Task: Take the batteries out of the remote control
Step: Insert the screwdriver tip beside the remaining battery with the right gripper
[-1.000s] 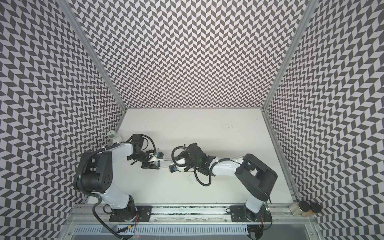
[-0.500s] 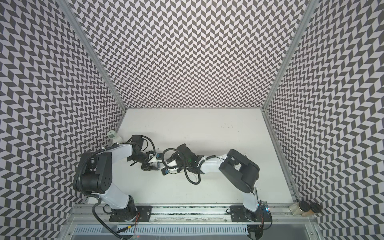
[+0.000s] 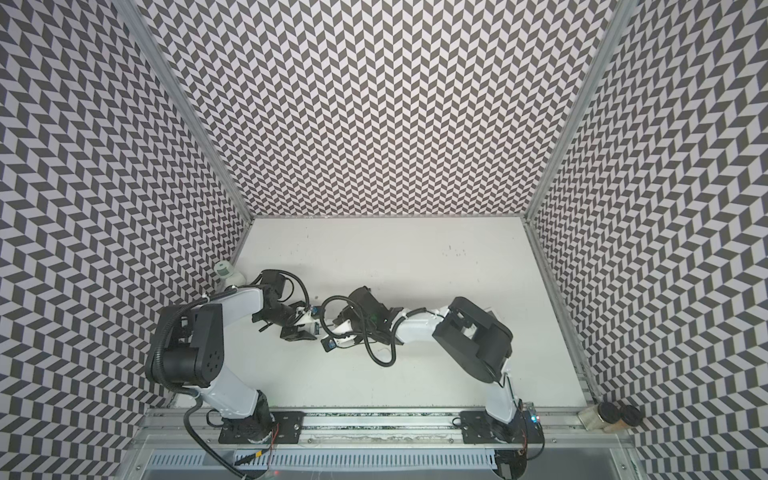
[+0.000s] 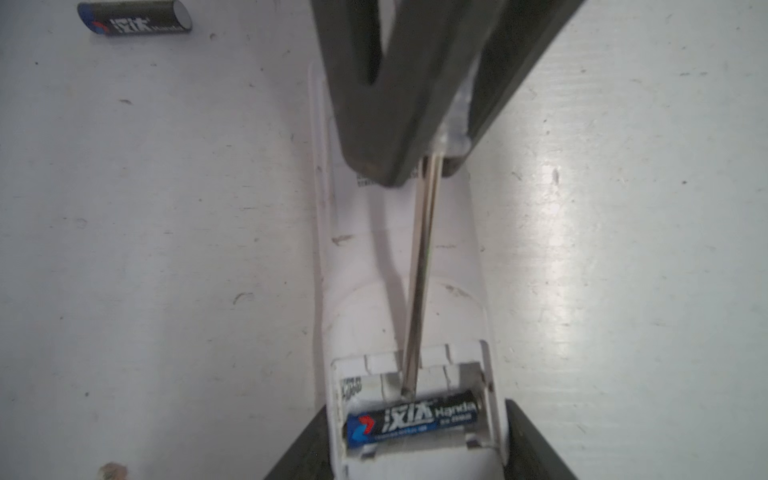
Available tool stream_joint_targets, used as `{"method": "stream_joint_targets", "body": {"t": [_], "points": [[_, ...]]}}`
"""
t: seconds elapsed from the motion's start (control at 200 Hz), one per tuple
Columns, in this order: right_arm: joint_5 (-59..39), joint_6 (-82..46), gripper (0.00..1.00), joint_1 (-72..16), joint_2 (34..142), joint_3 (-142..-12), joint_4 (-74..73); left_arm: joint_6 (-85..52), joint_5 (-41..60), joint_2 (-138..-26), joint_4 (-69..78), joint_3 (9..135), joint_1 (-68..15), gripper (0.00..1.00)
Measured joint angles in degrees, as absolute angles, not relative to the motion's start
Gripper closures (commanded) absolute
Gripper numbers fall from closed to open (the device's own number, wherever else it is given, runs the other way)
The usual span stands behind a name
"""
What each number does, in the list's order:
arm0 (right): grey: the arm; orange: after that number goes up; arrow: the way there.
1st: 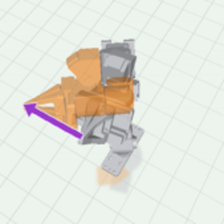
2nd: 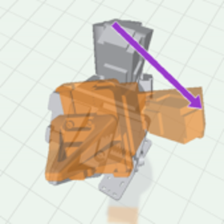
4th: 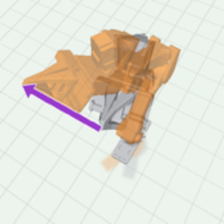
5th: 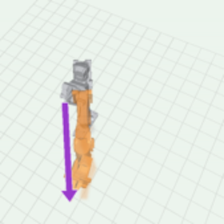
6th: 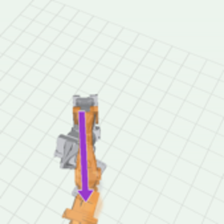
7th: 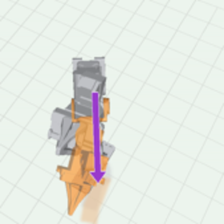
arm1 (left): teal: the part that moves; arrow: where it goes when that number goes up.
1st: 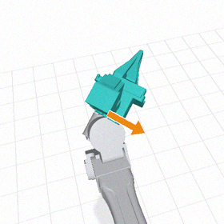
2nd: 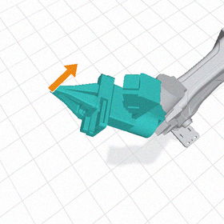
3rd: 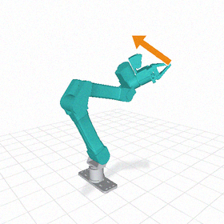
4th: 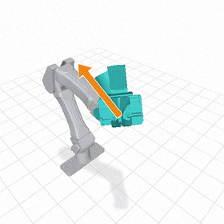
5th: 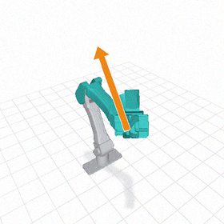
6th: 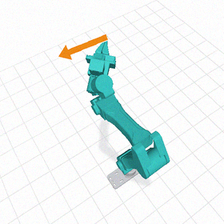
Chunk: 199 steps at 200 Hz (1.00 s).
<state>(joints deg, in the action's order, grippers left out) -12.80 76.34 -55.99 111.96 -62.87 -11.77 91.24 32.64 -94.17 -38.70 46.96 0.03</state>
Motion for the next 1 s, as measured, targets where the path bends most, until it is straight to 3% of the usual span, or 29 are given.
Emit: {"method": "stream_joint_targets", "body": {"t": [0.751,0.996], "points": [[-8.99,83.13,1.0,-57.76,112.46,-63.66,-11.7,91.09,31.88,-94.94,-39.88,48.25,-0.43,0.51],[-6.81,87.09,1.0,-58.39,112.53,-69.41,-1.61,93.01,31.2,-95.13,-40.66,49.01,-1.3,0.55]]}}
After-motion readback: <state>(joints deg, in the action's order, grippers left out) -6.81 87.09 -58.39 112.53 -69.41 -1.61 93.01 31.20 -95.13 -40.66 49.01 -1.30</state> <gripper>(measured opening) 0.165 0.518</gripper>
